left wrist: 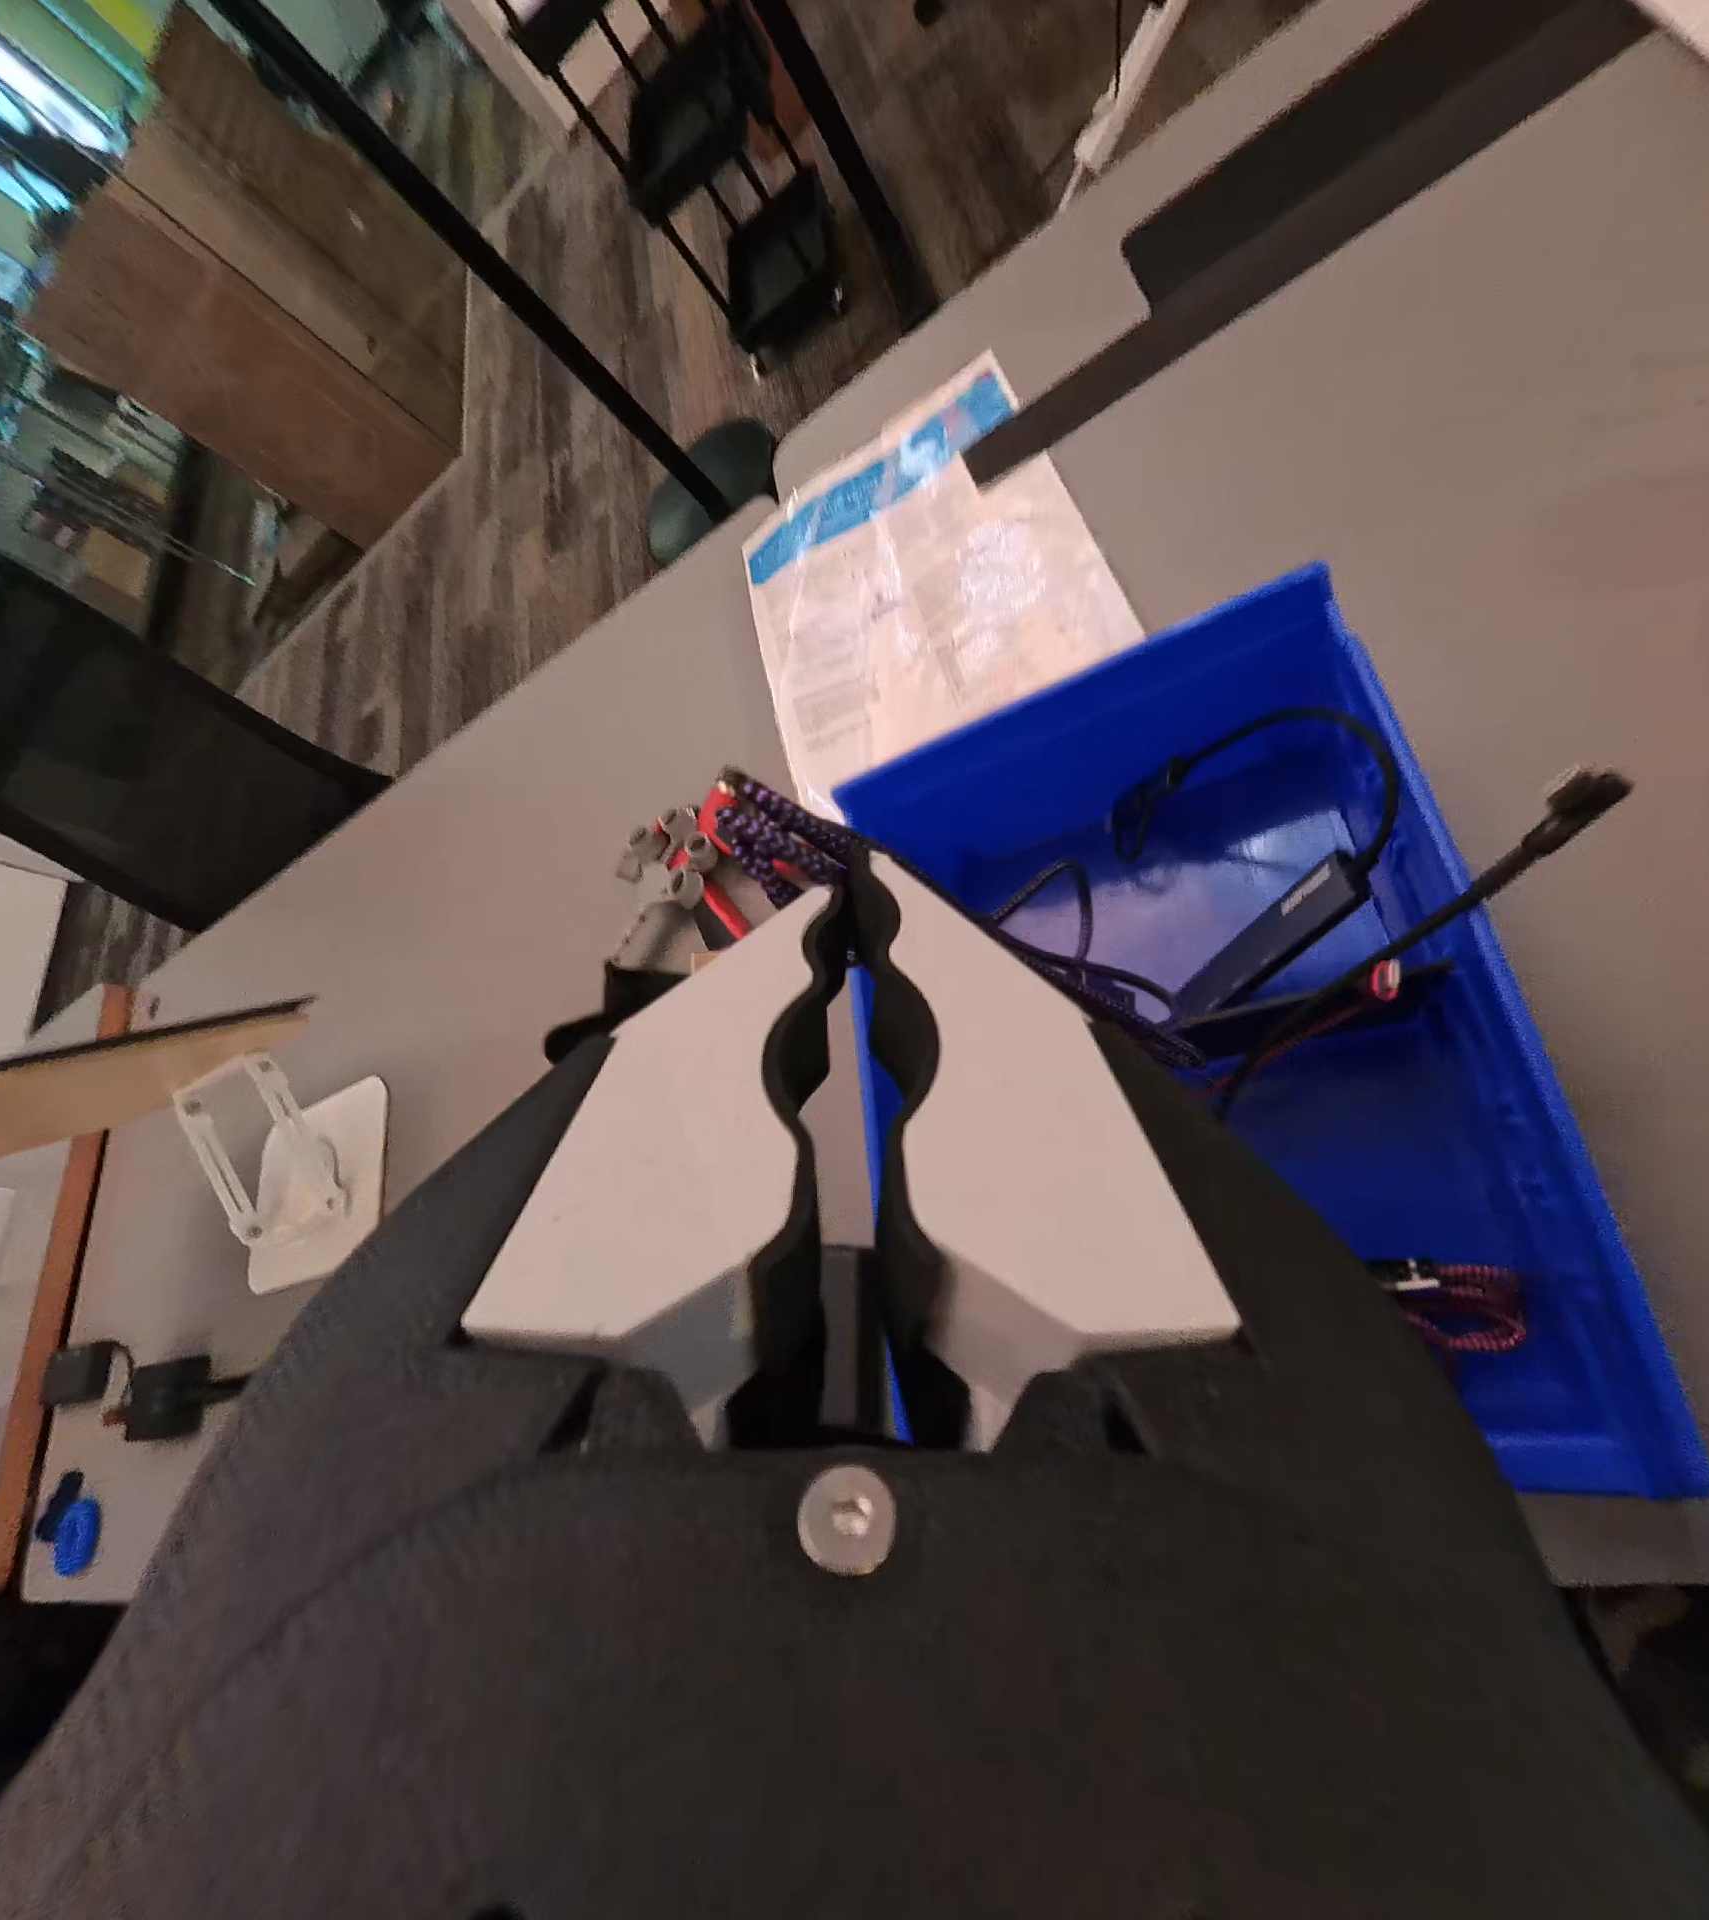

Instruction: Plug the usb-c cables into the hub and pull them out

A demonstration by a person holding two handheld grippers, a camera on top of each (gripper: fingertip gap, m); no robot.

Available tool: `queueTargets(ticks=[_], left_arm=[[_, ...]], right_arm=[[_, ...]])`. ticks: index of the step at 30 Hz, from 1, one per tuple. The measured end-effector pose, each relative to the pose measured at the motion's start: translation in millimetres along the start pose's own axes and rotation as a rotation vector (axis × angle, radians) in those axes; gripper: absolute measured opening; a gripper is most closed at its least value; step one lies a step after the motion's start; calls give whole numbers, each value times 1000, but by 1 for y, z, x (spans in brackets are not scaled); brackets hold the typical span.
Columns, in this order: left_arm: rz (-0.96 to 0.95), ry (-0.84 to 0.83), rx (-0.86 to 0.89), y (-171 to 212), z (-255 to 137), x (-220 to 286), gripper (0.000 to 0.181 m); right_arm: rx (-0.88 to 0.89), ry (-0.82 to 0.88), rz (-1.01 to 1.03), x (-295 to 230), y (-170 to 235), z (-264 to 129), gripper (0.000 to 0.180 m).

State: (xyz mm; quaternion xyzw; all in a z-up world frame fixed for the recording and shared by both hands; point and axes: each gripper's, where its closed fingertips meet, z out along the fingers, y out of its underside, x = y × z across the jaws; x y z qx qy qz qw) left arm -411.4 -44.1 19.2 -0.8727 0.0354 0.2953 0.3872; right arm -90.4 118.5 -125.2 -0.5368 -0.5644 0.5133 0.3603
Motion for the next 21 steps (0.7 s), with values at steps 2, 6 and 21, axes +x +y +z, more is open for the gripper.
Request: queueTargets(ticks=[2, 6, 21], left_arm=[[9, 4, 50, -20, -9, 1, 0], [46, 53, 162, -68, -26, 23, 0], [227, 545, 373, -170, -18, 257, 0]], right_arm=[[10, 15, 1, 2, -2, -1, 7], [65, 57, 8, 10, -11, -8, 11], [248, -21, -72, -14, -43, -11, 77]])
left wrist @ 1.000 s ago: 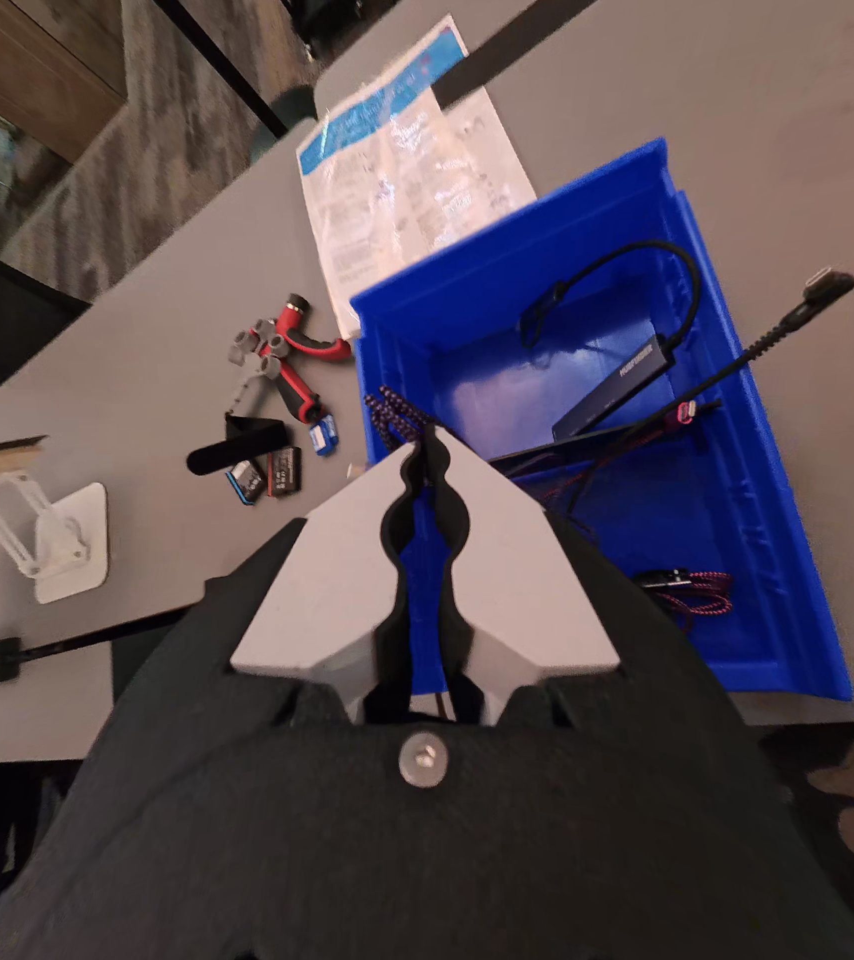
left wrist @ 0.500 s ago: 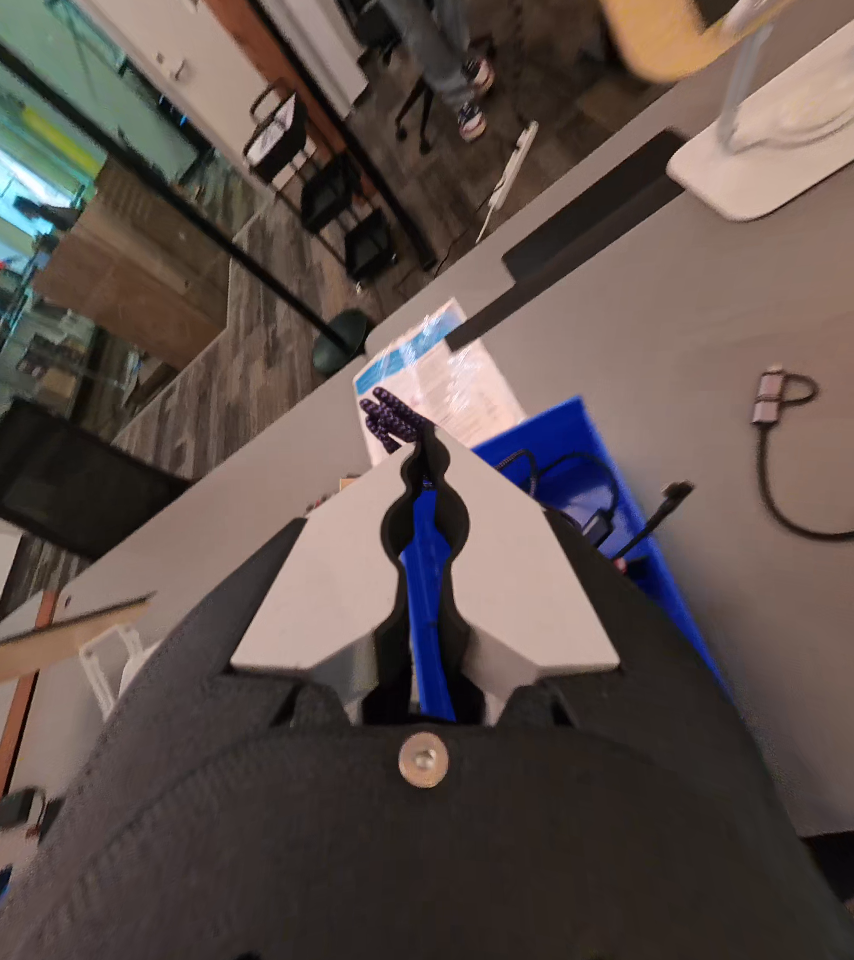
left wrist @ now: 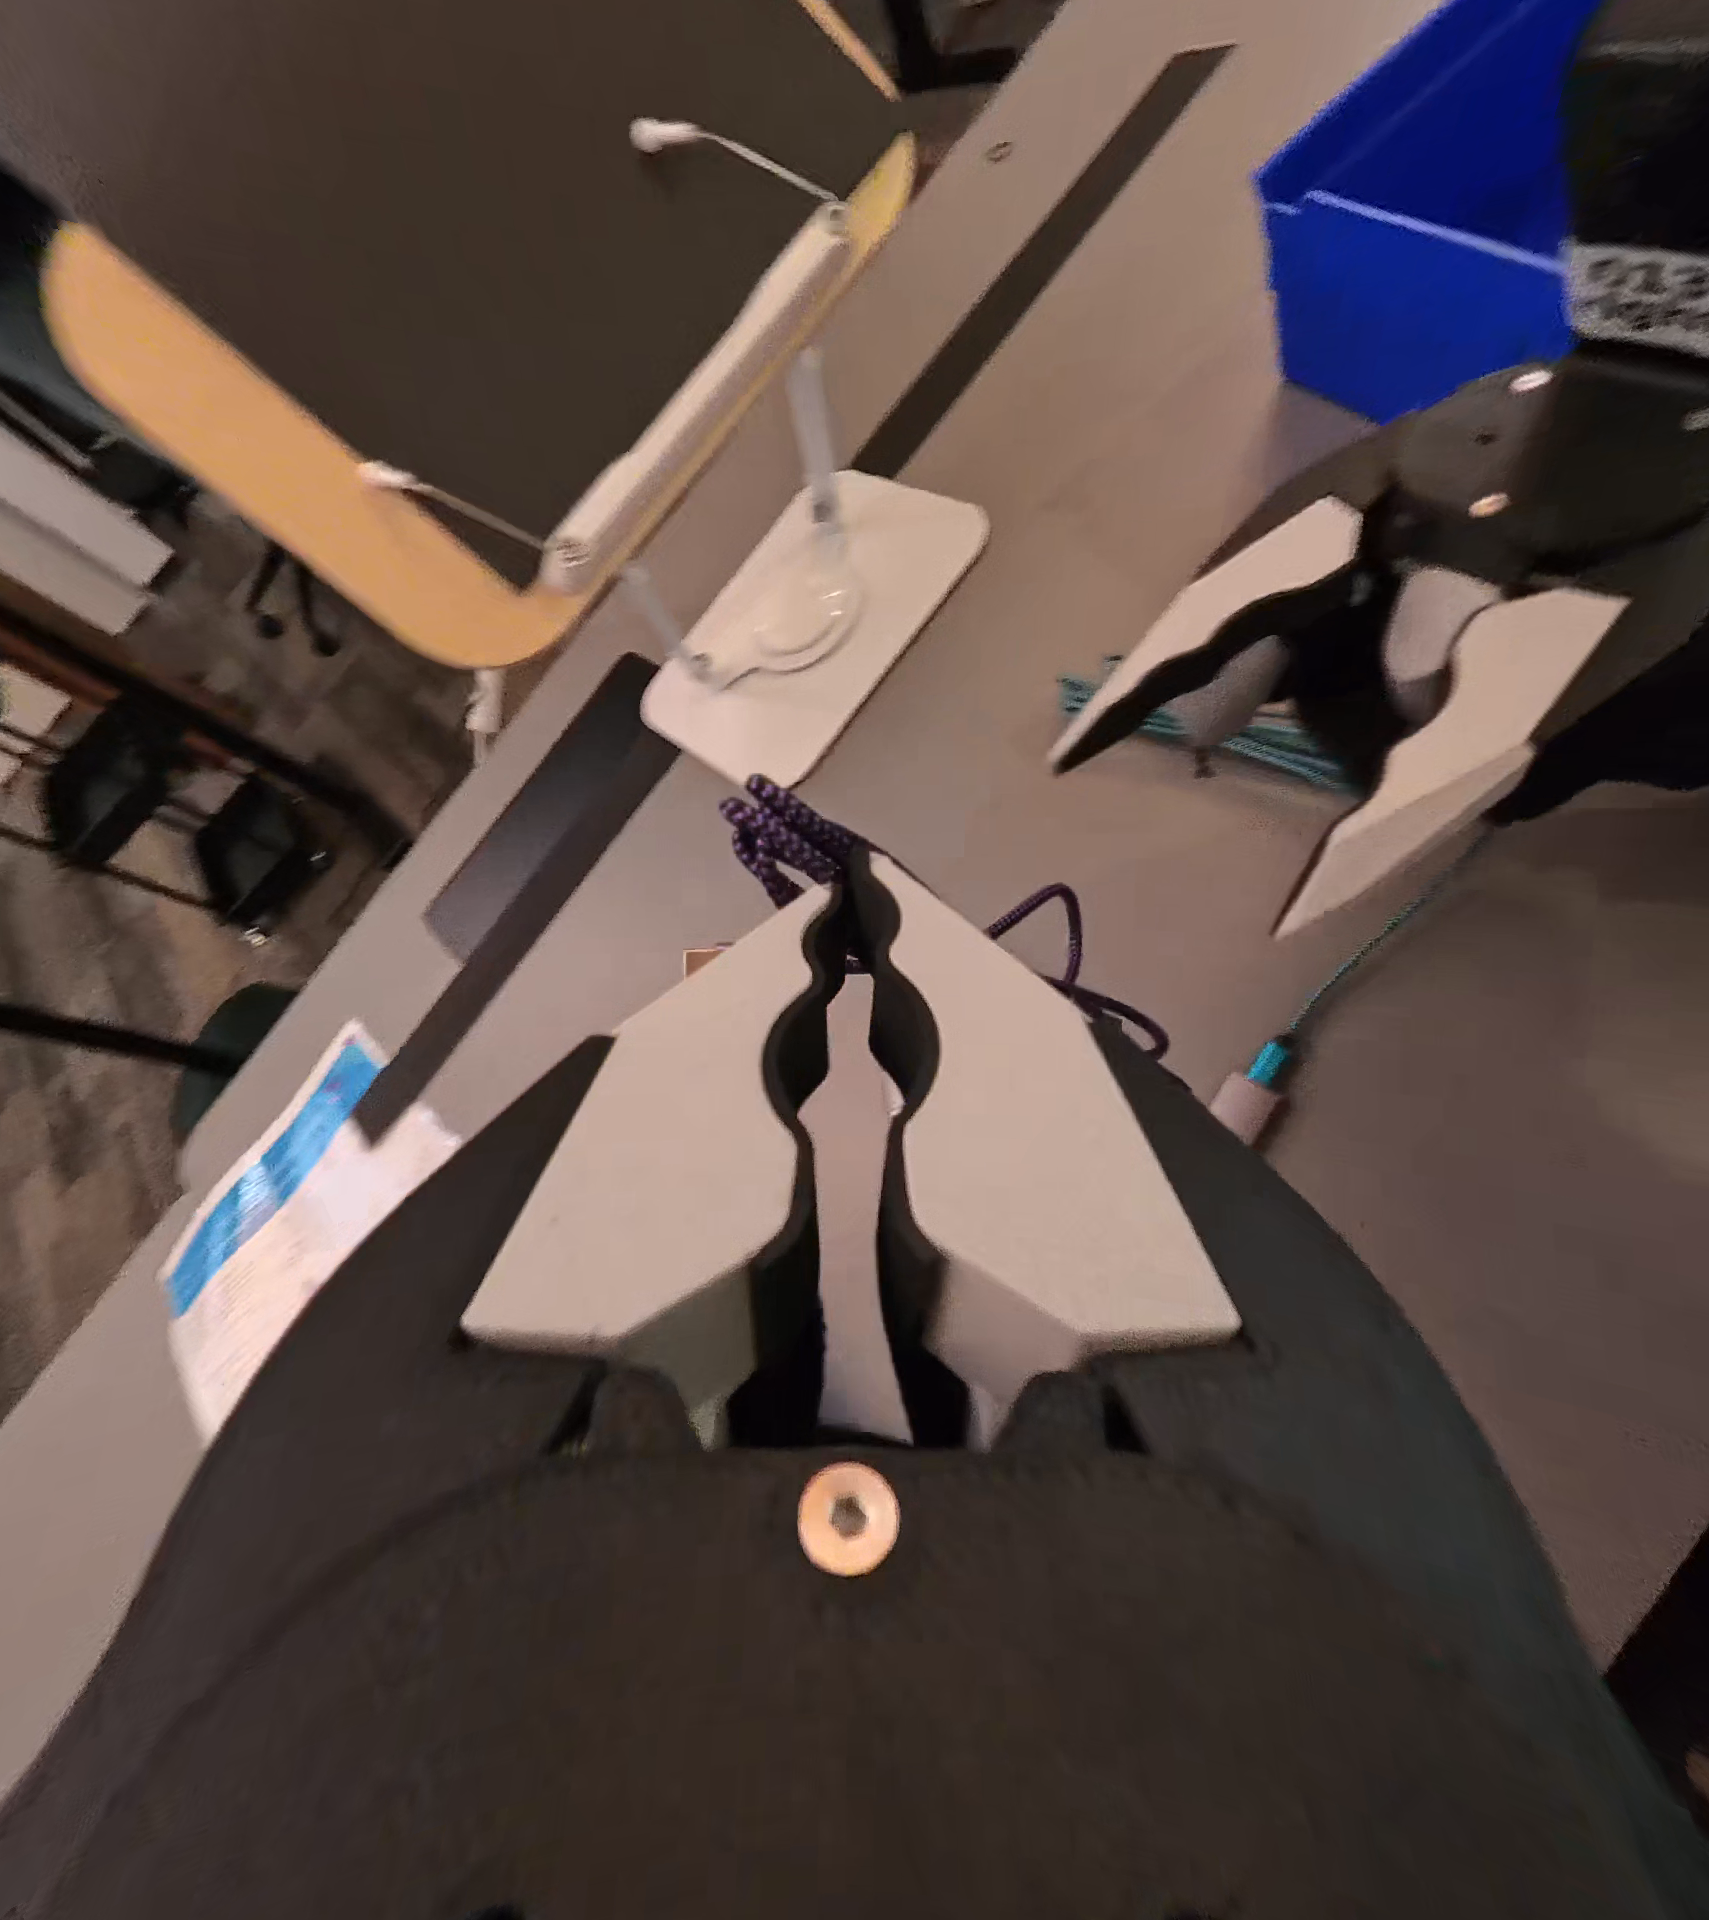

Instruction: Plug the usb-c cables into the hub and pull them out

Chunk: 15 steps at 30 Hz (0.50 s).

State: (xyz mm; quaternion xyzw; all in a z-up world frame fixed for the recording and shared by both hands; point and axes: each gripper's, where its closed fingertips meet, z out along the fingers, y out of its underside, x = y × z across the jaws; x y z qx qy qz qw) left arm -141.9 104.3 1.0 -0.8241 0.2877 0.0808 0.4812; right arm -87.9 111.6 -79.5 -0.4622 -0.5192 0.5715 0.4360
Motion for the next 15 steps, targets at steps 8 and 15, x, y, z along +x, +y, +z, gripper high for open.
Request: queueTargets(ticks=[8, 15], left_arm=[[5, 158, 45, -14, 51, 68, 0], [-20, 216, 100, -21, 51, 79, 1]], right_arm=[[-162, 18, 23, 3, 34, 13, 70], [-190, 53, 60, 13, 38, 4, 4]])
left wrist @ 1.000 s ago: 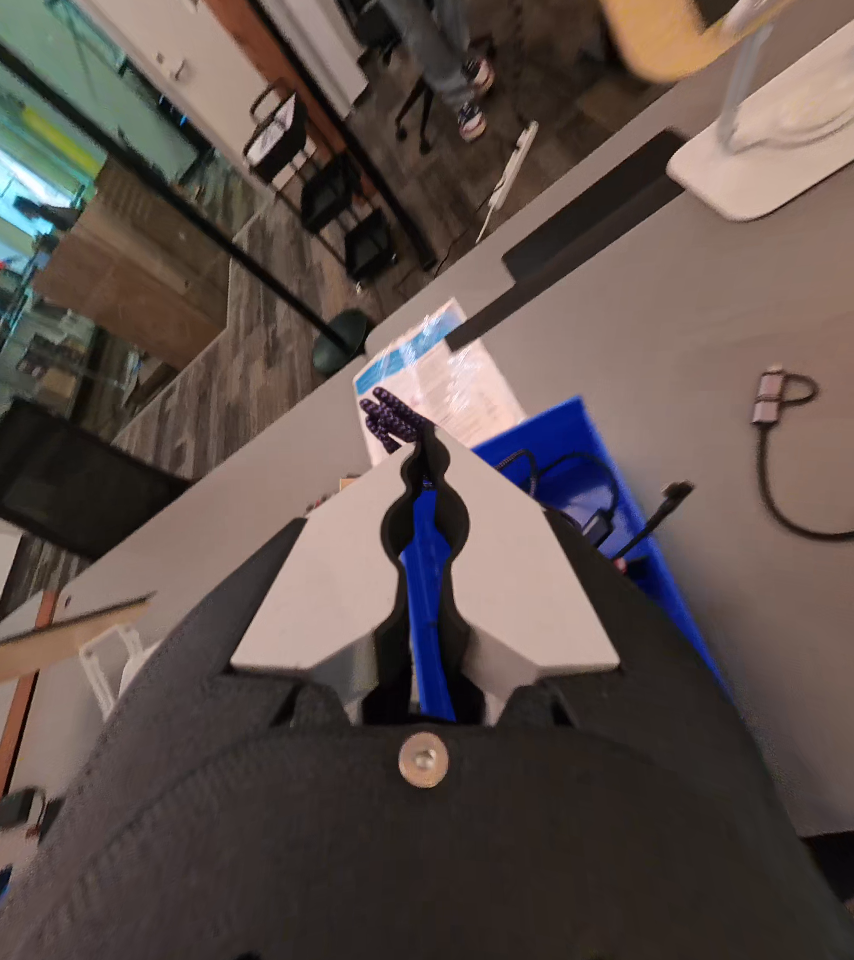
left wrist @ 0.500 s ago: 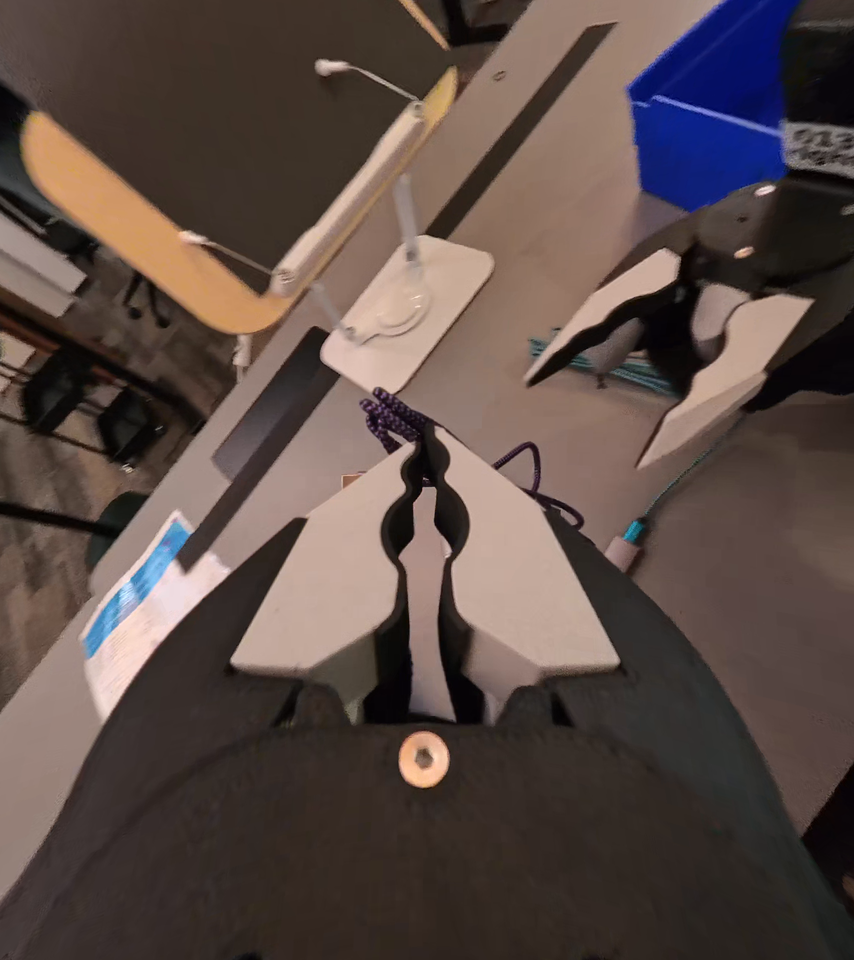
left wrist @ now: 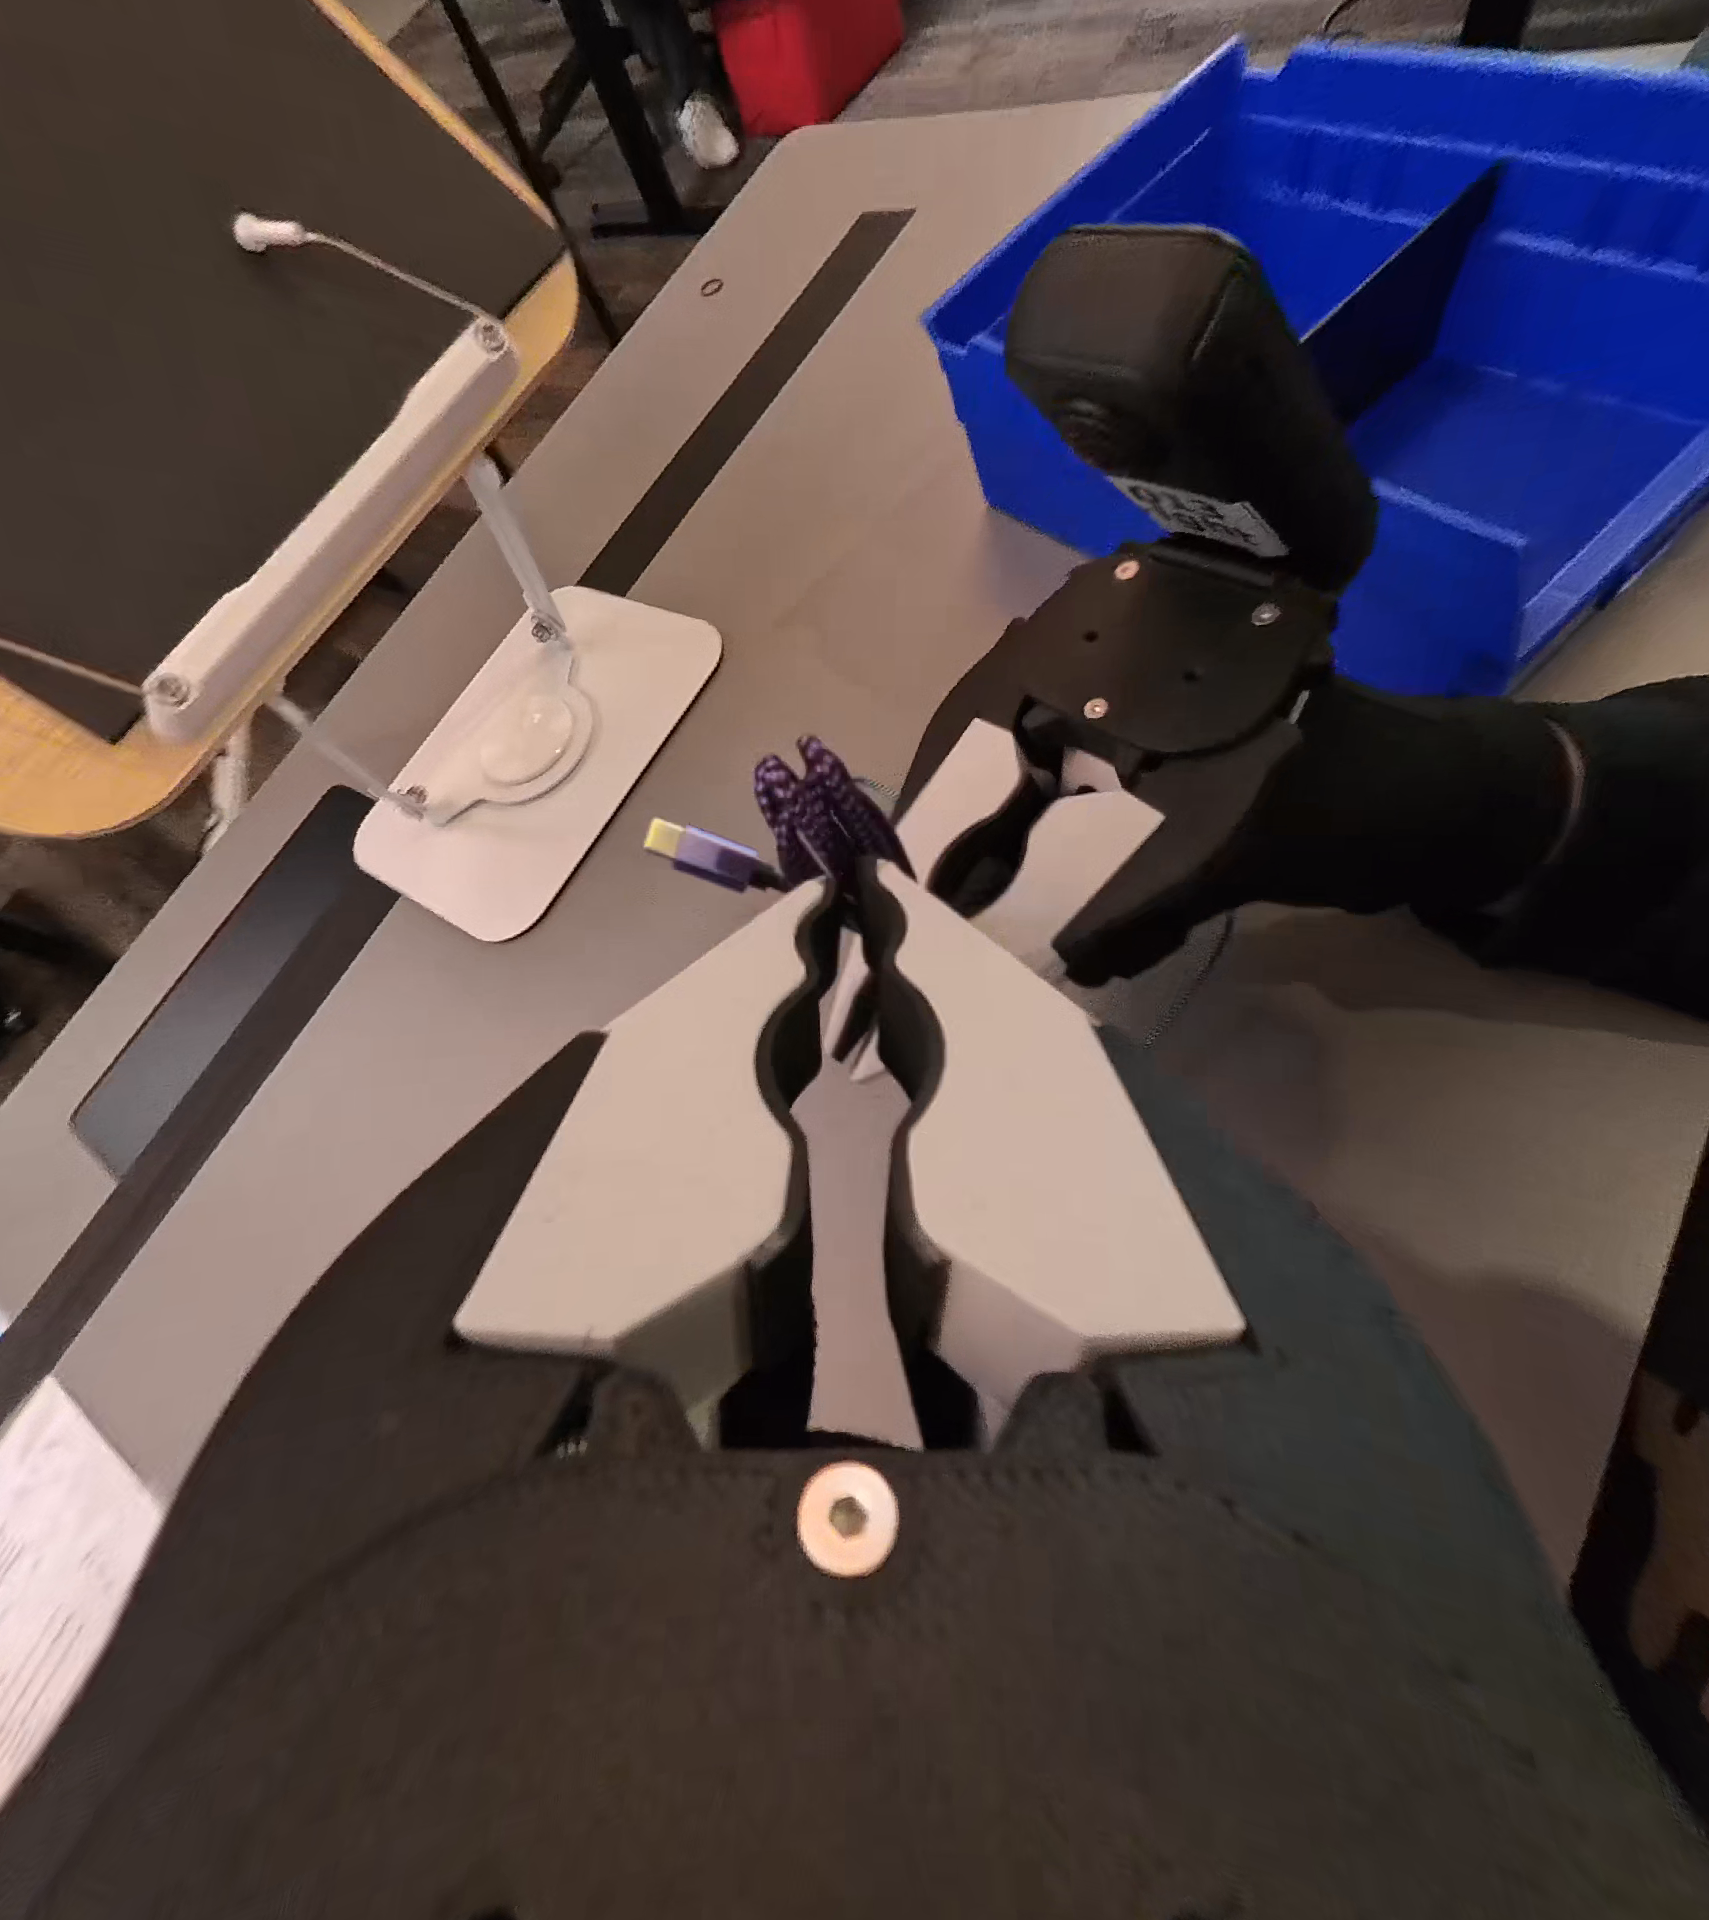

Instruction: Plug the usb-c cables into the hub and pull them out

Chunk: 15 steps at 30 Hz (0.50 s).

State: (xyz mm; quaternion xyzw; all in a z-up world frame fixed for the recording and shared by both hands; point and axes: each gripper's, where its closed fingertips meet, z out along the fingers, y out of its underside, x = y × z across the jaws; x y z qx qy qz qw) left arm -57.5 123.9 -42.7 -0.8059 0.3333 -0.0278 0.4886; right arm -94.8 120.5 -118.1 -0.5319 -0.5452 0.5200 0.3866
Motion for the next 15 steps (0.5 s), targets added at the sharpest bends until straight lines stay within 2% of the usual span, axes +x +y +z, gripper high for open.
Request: queueTargets(ticks=[5, 10, 12, 15], left_arm=[[-45, 73, 107, -3, -22, -1, 12], [-227, 191, 208, 2, -40, -10, 14], [-286, 239, 185, 13, -34, -10, 31], [-372, 388, 230, 15, -28, 5, 39]], right_arm=[[20, 74, -95, 6, -8, -8, 4], [36, 98, -314, -8, -17, -8, 3], [33, 64, -398, -22, -16, -3, 3], [28, 11, -441, -36, -13, 3, 3]])
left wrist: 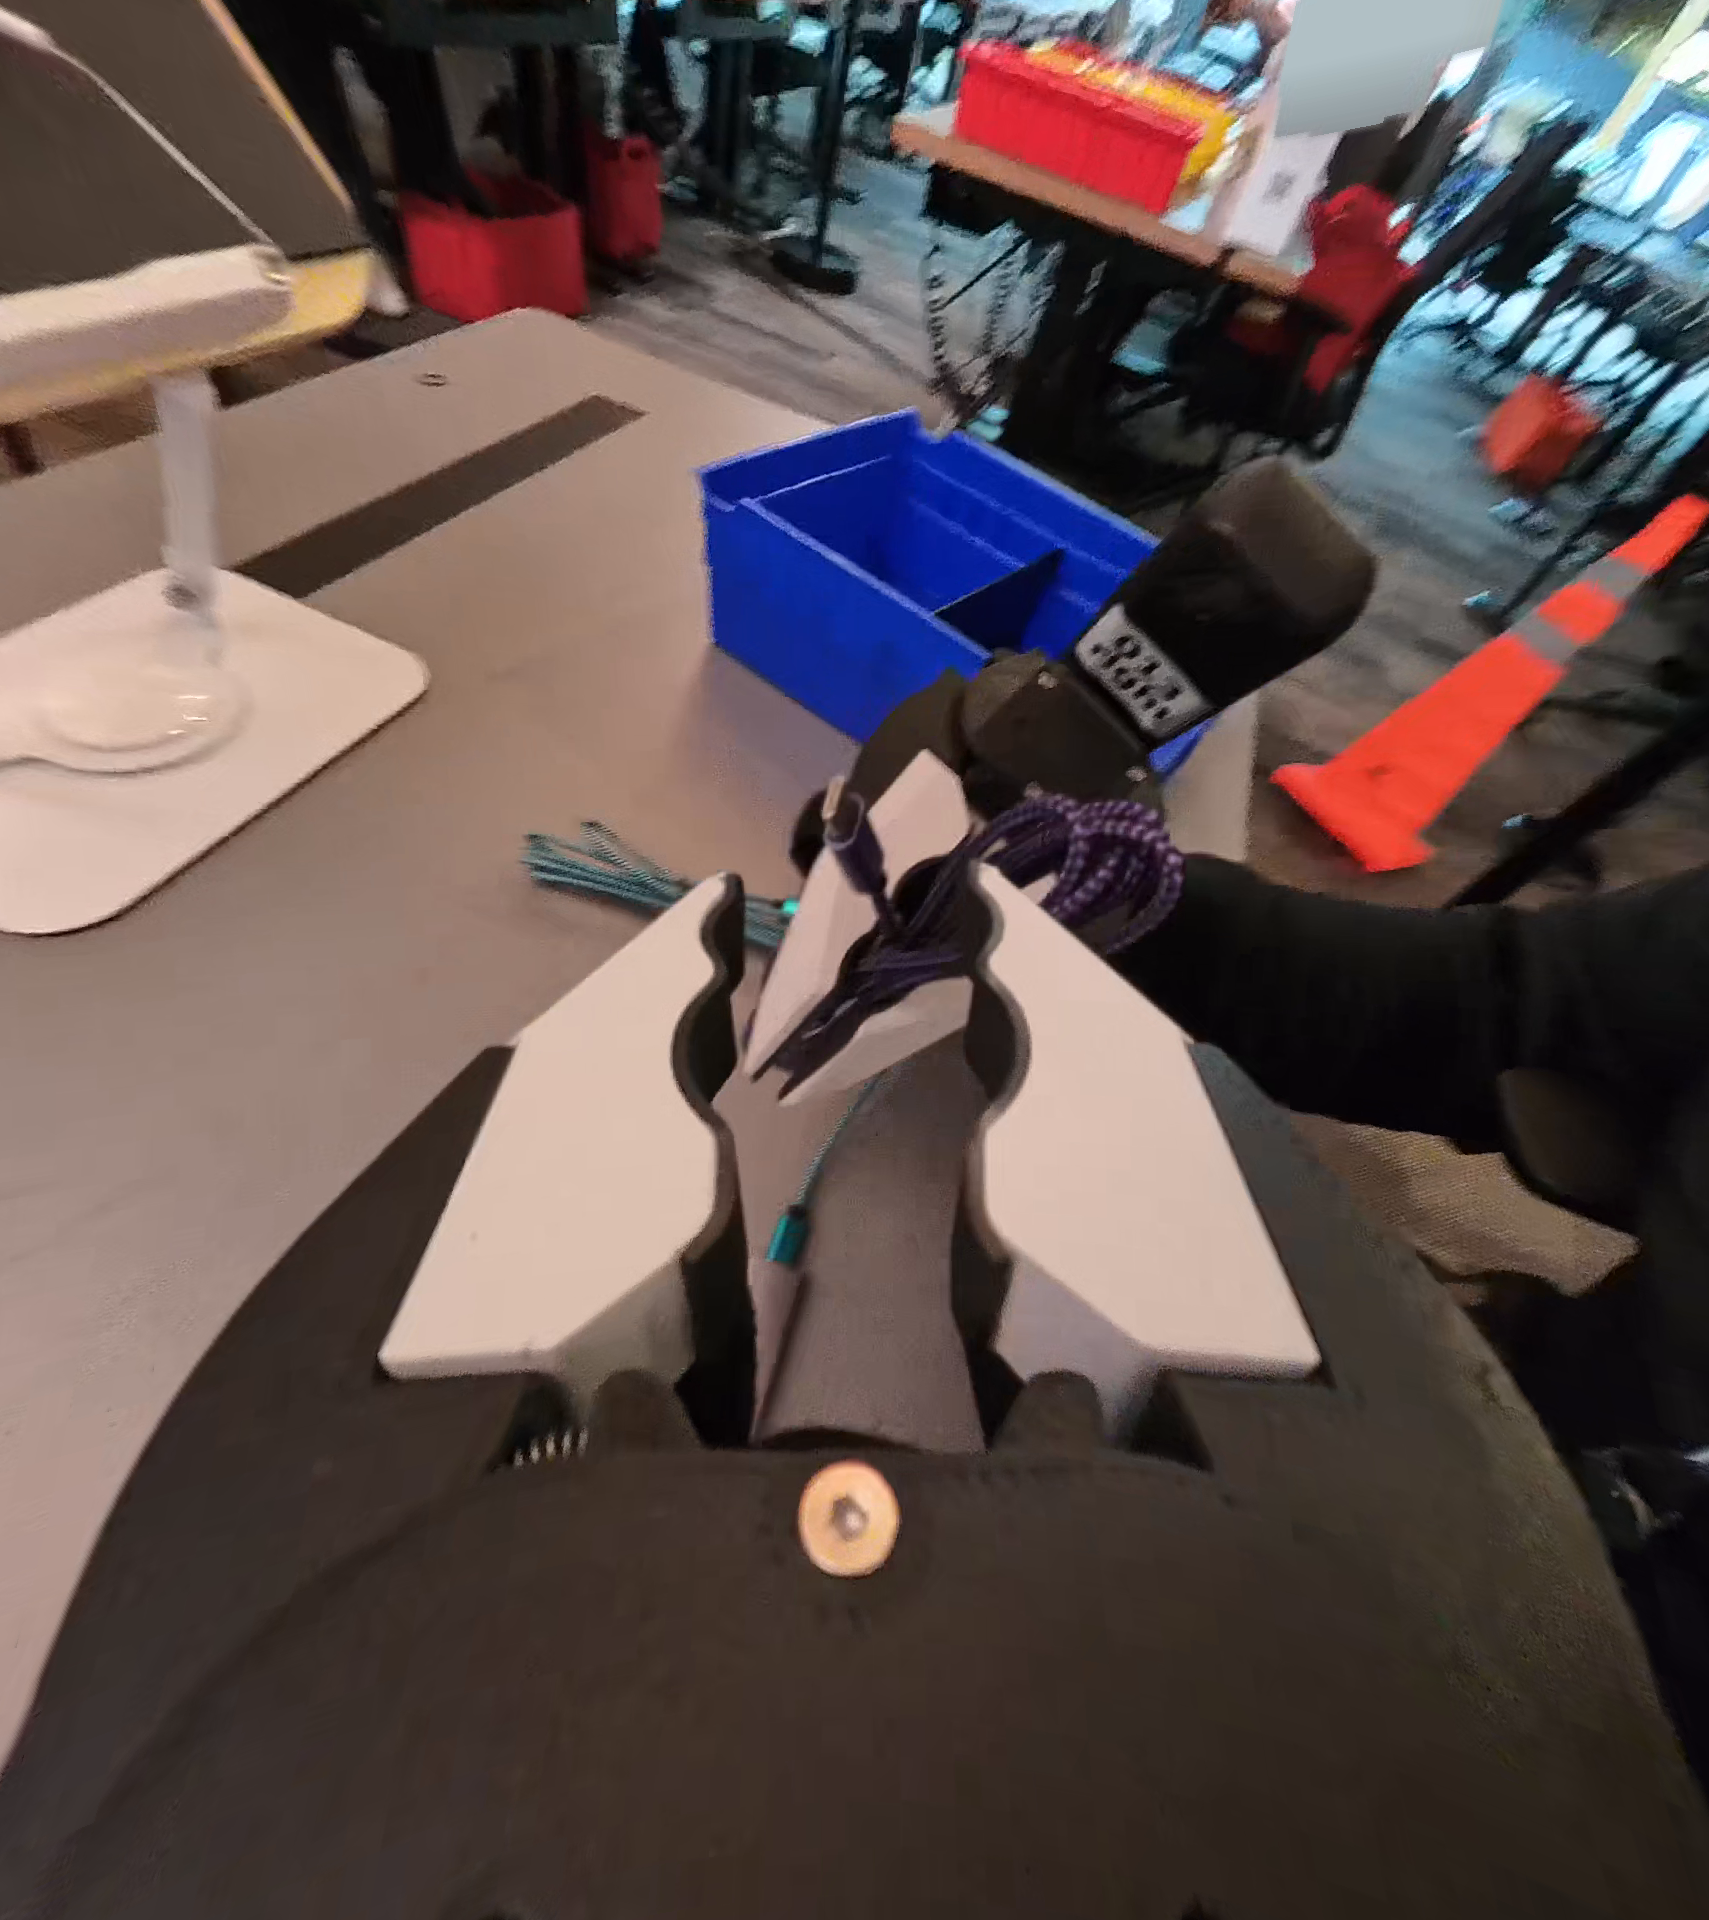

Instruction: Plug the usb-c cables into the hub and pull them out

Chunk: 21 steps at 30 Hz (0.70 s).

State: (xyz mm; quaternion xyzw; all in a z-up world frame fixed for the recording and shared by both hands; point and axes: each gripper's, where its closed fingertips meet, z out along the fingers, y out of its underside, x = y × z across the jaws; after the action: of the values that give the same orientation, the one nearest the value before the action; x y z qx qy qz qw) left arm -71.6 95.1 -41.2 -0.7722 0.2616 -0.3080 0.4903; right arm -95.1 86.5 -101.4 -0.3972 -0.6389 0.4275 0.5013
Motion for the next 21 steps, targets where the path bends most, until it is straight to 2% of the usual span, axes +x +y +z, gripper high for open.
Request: queueTargets(ticks=[4, 7, 9, 11, 13, 15, 21], left_arm=[[-50, 97, 41, 6, 10, 9, 26], [-79, 164, 73, 6, 14, 16, 7], [-91, 191, 92, 6, 16, 19, 3], [-49, 125, 90, 7, 17, 11, 3], [-7, 26, 79, 6, 15, -1, 3], [33, -77, 86, 2, 12, -14, 3], [186, -298, -56, 16, 16, -39, 3]], right_arm=[[18, -27, -17, -6, -3, 1, 3], [23, -33, -28, -8, -5, 1, 3], [21, -33, -45, -10, -5, 2, 4], [10, -24, -40, -8, -2, 4, 13], [1, 8, -16, 1, 0, 2, 40], [35, 32, 14, 8, -6, -2, 54], [218, 46, 10, 9, -40, -21, 57]])
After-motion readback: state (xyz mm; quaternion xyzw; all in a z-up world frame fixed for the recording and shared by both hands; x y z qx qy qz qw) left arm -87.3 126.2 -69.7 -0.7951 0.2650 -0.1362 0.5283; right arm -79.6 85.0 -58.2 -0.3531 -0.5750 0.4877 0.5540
